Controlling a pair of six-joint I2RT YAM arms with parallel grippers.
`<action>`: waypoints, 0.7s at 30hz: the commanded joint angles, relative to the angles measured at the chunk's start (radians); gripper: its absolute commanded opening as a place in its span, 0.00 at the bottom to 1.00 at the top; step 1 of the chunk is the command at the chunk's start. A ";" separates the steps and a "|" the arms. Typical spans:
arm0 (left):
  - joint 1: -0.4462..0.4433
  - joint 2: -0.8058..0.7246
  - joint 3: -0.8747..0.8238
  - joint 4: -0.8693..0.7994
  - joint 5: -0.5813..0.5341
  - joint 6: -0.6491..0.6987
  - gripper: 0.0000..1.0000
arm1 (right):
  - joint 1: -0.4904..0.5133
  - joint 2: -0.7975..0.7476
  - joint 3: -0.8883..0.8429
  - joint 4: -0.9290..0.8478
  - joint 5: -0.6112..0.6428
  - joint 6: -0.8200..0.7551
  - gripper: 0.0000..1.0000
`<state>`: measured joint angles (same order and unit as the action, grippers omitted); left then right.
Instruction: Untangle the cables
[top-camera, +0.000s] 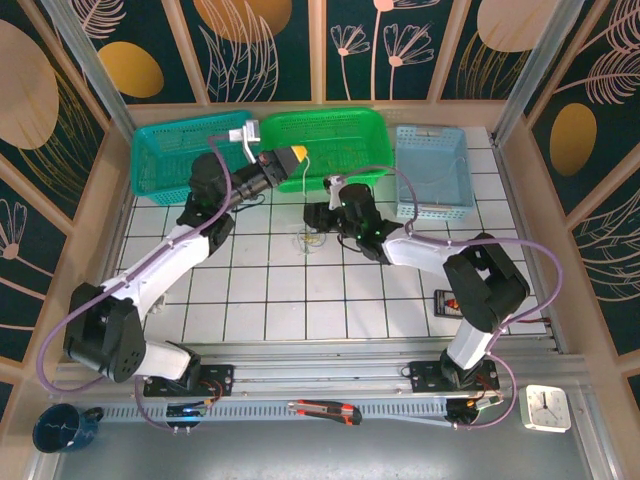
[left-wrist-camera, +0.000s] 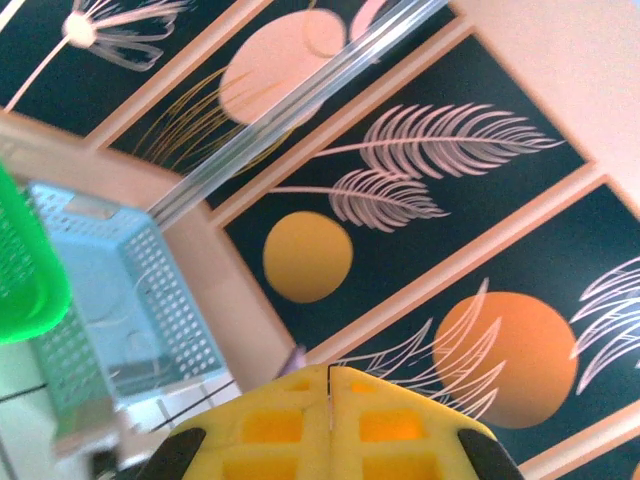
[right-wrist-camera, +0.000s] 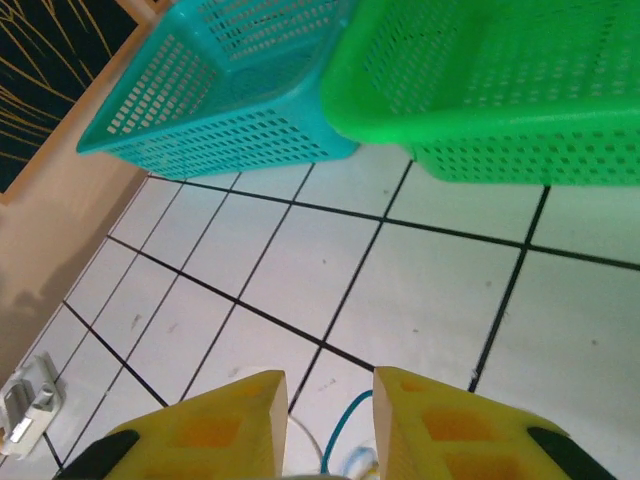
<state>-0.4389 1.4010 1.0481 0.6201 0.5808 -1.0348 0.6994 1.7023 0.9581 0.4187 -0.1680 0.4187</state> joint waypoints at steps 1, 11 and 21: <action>-0.004 -0.033 0.077 0.000 0.023 -0.040 0.00 | -0.005 -0.003 -0.070 0.087 0.024 0.070 0.27; -0.003 -0.024 0.261 -0.027 0.026 -0.063 0.00 | 0.008 -0.013 -0.240 0.177 0.030 0.199 0.27; -0.004 -0.025 0.365 -0.061 0.024 -0.052 0.00 | 0.015 0.021 -0.243 0.175 0.036 0.212 0.42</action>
<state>-0.4389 1.3891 1.3705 0.5705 0.5945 -1.0790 0.7063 1.7031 0.7235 0.5648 -0.1547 0.6182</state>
